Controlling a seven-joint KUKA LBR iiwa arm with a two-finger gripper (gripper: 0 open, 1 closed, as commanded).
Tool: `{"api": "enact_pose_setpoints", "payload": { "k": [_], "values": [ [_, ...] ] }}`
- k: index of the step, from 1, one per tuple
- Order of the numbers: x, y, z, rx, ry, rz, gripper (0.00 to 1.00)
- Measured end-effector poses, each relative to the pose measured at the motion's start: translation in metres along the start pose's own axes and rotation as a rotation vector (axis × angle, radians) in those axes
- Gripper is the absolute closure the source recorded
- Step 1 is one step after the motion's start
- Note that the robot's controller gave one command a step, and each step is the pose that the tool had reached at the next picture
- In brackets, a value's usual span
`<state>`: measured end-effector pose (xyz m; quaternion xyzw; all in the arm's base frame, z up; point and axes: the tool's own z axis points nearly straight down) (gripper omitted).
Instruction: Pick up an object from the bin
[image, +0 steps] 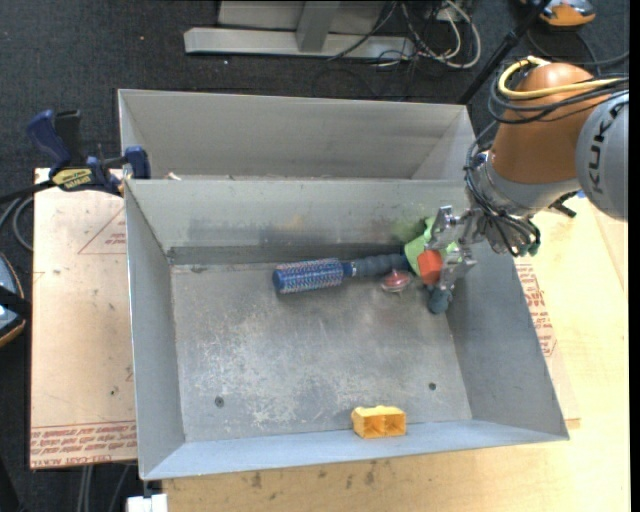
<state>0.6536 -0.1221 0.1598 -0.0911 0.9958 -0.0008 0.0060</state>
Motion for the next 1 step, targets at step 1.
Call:
{"api": "enact_pose_setpoints", "payload": {
  "k": [1],
  "values": [
    [0.0099,0.0177,-0.0924,0.000,0.001,0.001,1.00]
  ]
}}
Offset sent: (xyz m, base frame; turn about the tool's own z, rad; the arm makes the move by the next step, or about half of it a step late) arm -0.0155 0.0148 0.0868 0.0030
